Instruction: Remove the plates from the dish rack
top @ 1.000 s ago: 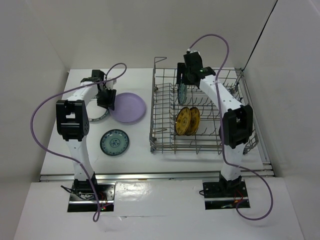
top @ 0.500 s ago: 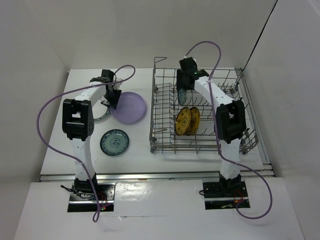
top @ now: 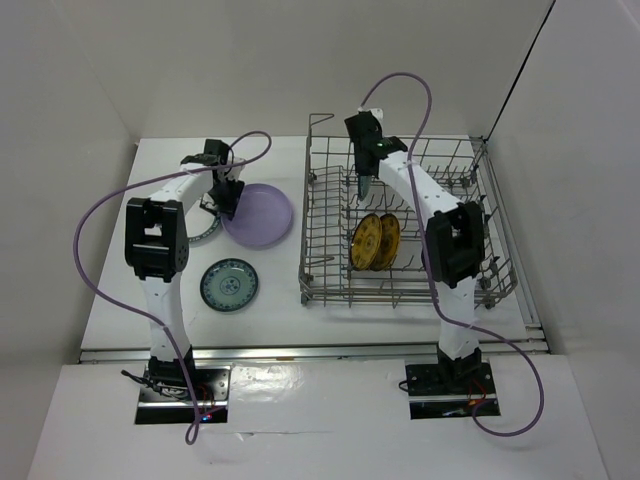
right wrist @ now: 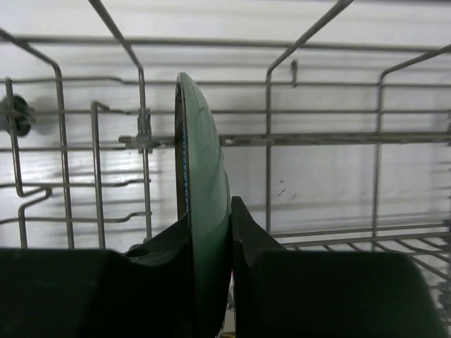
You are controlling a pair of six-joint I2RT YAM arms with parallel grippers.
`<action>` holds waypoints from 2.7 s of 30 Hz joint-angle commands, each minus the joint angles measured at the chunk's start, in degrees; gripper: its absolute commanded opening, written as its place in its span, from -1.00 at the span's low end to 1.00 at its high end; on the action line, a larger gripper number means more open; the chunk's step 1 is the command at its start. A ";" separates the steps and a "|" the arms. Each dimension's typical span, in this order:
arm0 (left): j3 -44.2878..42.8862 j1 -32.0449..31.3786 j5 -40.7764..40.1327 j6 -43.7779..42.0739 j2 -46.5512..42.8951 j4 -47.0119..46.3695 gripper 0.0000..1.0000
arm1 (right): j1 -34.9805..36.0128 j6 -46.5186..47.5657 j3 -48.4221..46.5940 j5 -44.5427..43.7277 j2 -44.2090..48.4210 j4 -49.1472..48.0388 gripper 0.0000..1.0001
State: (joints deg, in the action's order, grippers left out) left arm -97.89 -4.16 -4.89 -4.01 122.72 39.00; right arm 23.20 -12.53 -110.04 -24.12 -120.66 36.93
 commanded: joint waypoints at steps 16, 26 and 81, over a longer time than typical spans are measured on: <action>-14.08 0.30 6.20 5.86 -15.74 11.09 0.50 | 9.83 5.86 2.27 7.64 24.24 -18.46 -1.00; -3.83 8.82 46.08 1.64 -39.65 8.98 0.70 | 14.77 -7.49 9.14 52.66 21.35 -34.02 -1.00; 17.72 18.14 35.21 -27.17 -36.68 33.50 -1.00 | 18.02 -5.32 3.69 41.80 16.85 -20.41 0.67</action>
State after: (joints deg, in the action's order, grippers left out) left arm -83.31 13.87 31.92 -24.25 83.72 68.73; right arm 42.30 -21.61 -102.67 25.56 -110.32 12.32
